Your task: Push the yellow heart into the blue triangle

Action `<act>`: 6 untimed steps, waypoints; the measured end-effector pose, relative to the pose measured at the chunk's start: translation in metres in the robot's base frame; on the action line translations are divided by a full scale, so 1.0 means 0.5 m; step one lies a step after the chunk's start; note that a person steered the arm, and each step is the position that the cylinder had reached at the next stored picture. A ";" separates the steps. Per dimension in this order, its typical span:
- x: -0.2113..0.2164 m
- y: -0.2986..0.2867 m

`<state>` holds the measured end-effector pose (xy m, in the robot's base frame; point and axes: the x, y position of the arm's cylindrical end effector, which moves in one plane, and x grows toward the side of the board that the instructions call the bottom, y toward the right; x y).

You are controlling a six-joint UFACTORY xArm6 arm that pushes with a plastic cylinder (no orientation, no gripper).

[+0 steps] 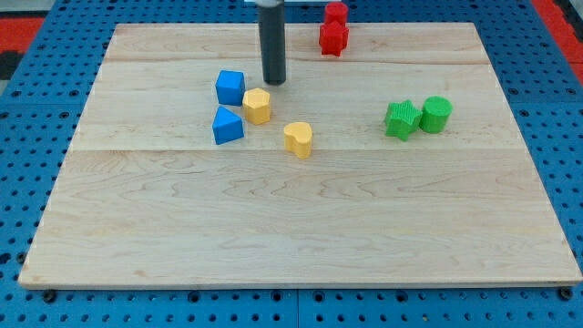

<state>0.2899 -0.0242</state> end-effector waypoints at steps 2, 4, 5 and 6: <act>0.087 -0.118; 0.048 0.056; 0.193 0.201; 0.309 0.169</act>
